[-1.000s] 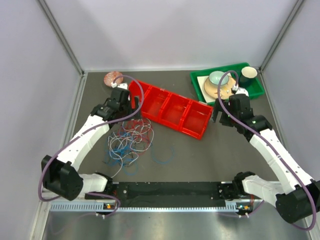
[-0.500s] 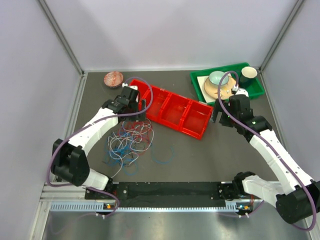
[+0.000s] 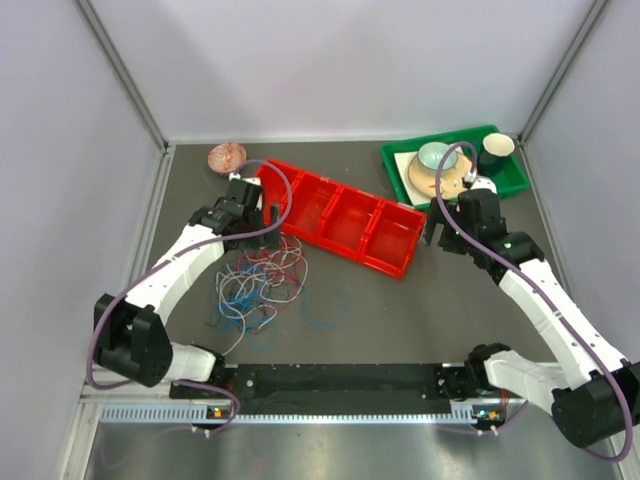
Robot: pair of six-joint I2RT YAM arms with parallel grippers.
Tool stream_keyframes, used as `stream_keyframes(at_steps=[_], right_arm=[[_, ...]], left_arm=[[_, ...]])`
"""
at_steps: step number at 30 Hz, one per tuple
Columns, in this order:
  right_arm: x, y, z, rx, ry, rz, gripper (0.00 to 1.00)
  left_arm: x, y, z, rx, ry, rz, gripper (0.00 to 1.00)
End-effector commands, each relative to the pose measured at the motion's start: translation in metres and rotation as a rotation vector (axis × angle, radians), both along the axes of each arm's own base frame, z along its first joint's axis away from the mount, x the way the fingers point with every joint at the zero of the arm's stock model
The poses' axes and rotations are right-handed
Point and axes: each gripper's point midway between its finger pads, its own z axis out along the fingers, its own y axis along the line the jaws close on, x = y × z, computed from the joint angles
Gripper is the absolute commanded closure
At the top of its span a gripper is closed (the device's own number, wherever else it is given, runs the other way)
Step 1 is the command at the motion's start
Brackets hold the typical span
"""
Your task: Untangle the cables
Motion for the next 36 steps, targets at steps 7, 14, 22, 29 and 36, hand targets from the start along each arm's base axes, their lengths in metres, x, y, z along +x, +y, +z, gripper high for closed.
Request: stream_keyframes(at_steps=[7,14,22,29,36], right_arm=[[0.005,0.011,0.01,0.05,-0.03,0.024,0.01],[0.009,0.016,0.014,0.07,-0.032,0.031,0.01],[0.009,0.019,0.015,0.087,-0.038,0.033,0.01],[0.006,0.019,0.018,0.09,-0.051,0.043,0.01],[0.007,0.024,0.02,0.108,-0.06,0.062,0.01]], left_arm=[[0.016,-0.012,-0.039,0.047,0.126,-0.084,0.05],[0.02,-0.011,-0.048,0.08,0.068,-0.059,0.32],[0.028,-0.005,-0.032,0.1,-0.005,-0.04,0.89],[0.026,0.001,0.06,0.069,-0.177,-0.043,1.0],[-0.008,0.002,0.184,-0.08,-0.455,-0.091,1.0]])
